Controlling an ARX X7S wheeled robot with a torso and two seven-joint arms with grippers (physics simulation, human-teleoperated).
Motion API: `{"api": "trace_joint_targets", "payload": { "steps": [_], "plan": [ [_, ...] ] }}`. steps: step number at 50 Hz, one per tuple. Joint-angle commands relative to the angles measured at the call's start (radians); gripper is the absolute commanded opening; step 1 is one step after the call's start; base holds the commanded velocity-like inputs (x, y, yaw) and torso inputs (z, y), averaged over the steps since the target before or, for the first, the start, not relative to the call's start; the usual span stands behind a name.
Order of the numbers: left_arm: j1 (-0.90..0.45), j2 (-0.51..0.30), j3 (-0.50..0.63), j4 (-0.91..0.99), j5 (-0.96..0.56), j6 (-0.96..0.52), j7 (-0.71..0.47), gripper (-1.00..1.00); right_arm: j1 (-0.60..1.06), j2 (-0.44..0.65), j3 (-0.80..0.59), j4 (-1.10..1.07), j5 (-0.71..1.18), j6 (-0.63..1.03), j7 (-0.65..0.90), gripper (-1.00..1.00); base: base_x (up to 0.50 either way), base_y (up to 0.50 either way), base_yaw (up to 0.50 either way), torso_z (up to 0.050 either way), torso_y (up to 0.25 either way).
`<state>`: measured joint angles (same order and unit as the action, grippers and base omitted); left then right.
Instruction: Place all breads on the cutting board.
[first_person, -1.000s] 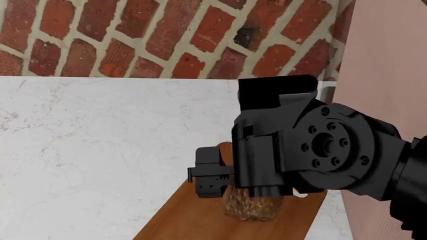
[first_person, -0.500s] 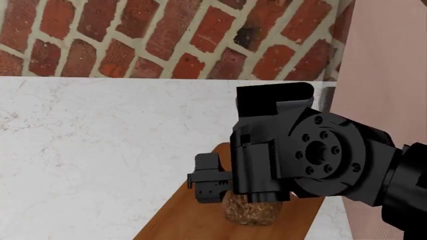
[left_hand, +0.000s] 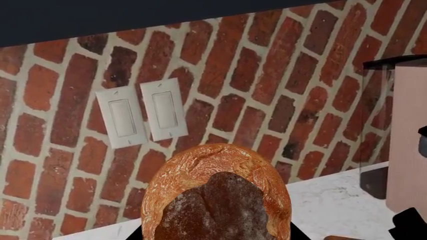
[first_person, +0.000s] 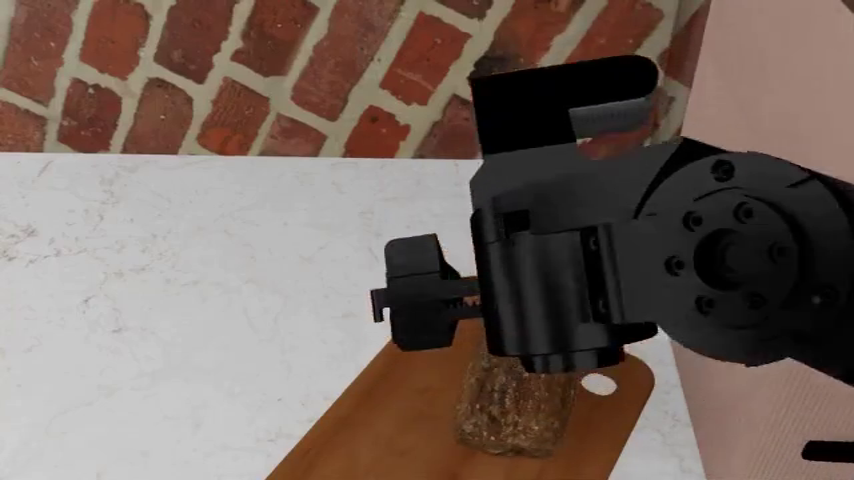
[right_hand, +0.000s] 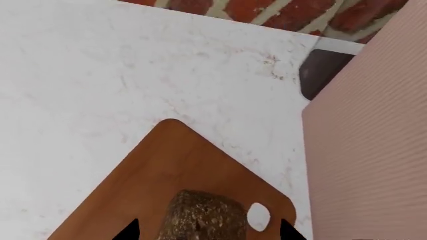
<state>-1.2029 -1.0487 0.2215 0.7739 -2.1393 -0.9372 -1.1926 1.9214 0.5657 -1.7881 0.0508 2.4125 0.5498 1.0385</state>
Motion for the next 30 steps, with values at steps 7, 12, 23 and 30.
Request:
{"api": "trace_joint_targets", "payload": {
  "steps": [7, 12, 23, 30],
  "plan": [
    [-0.020, 0.009, 0.019, 0.001, -0.018, 0.020, -0.020, -1.00, 0.145, 0.067, 0.065, -0.077, 0.036, 0.027, 0.060, 1.00, 0.00, 0.00, 0.00, 0.000, 0.000],
    [-0.058, 0.027, 0.044, 0.014, -0.059, 0.031, -0.041, -1.00, 0.254, 0.166, 0.139, -0.255, 0.041, -0.005, 0.143, 1.00, 0.00, 0.00, 0.00, 0.000, 0.000],
    [-0.065, 0.138, 0.094, 0.060, -0.126, 0.098, -0.043, -1.00, 0.429, 0.358, 0.394, -0.481, 0.106, 0.059, 0.360, 1.00, 0.00, 0.00, 0.00, 0.000, 0.000],
    [-0.118, 0.234, 0.150, 0.009, -0.173, 0.141, -0.053, -1.00, 0.426, 0.387, 0.612, -0.491, 0.150, 0.160, 0.466, 1.00, 0.00, 0.00, 0.00, 0.000, 0.000]
  ]
}}
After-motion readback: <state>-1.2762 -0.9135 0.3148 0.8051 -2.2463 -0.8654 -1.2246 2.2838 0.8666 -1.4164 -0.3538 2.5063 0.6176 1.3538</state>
